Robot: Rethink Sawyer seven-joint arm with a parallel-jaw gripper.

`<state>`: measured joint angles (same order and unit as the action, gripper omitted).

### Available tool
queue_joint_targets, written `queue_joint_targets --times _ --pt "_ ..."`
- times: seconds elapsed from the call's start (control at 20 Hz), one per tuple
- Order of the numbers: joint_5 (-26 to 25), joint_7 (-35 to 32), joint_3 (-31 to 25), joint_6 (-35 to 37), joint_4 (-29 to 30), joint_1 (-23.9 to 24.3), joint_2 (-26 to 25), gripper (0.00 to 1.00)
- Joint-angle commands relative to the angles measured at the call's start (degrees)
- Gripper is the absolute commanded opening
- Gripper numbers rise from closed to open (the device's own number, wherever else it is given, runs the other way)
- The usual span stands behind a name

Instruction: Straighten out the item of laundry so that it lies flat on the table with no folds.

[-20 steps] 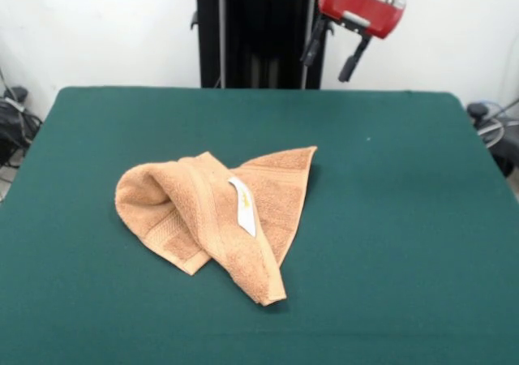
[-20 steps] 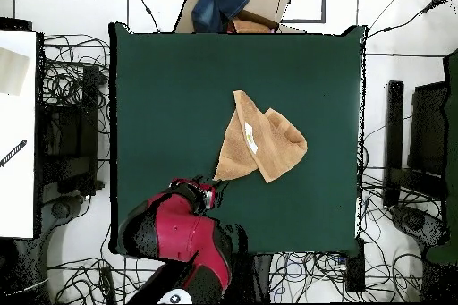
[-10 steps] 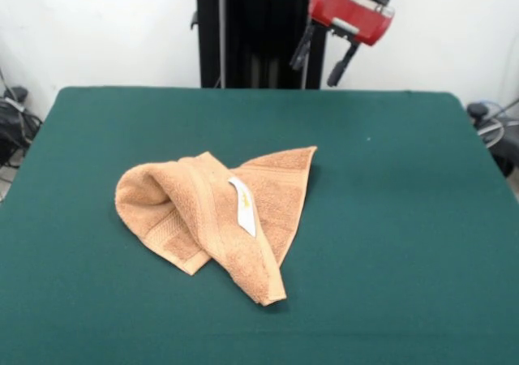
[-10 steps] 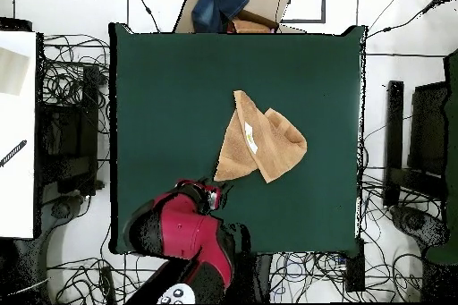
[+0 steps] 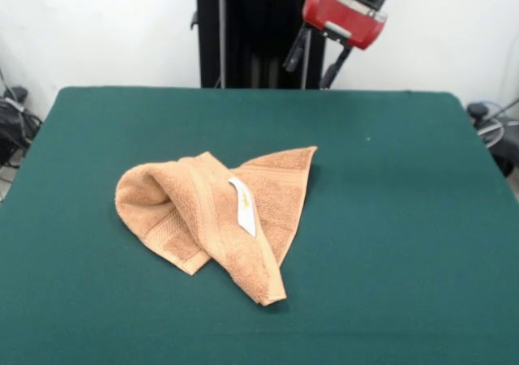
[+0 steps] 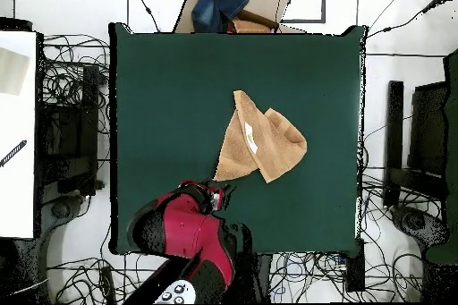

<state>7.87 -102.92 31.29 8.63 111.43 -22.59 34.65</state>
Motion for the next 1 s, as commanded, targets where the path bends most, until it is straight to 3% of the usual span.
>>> queue_joint_targets --times 0.05,0.4,0.75,1.0 --pt "4.6 -14.0 -4.1 8.0 -0.8 -1.9 0.0 1.0" --pt "6.8 -16.8 -2.3 8.4 3.6 -7.0 1.5 1.0" --pt "6.9 -15.5 -2.8 4.5 7.3 -6.6 1.6 1.0" --pt "7.5 -16.4 -5.7 -1.8 8.7 -4.5 -1.6 1.0"
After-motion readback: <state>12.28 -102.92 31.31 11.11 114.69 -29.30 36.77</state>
